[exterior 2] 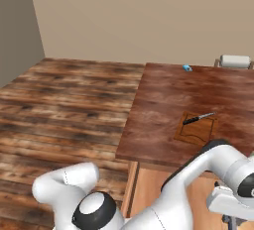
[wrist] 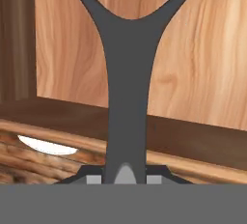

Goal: Open the drawer on the right and place the cutting tools on the cutting board.

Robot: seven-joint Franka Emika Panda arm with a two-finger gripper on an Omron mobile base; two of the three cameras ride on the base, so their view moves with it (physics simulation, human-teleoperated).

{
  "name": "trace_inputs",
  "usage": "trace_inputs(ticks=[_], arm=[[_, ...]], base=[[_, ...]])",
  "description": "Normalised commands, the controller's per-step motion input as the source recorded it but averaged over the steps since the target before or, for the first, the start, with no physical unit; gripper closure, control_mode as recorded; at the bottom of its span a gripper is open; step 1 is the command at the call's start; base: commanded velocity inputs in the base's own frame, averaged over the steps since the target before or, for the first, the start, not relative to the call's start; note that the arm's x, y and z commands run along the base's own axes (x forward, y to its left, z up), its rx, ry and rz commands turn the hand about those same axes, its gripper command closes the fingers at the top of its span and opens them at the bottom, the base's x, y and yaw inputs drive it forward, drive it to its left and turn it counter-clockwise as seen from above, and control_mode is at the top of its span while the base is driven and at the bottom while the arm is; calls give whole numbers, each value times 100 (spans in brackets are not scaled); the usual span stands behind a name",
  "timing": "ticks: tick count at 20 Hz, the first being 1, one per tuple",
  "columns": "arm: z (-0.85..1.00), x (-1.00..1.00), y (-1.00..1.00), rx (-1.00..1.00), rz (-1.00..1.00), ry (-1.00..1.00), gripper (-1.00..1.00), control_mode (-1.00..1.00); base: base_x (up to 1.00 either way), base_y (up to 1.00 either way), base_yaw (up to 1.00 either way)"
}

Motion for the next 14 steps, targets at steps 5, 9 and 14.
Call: trace_inputs(ticks=[5,9,14], arm=[[65,-21,100,0,-8,-7,100,-100],[69,1,99,0,-16,-5,100,-100],[60,31,94,-2,-23,-2,100,-100]], base=[[0,0,0],[0,0,0],[0,0,0]])
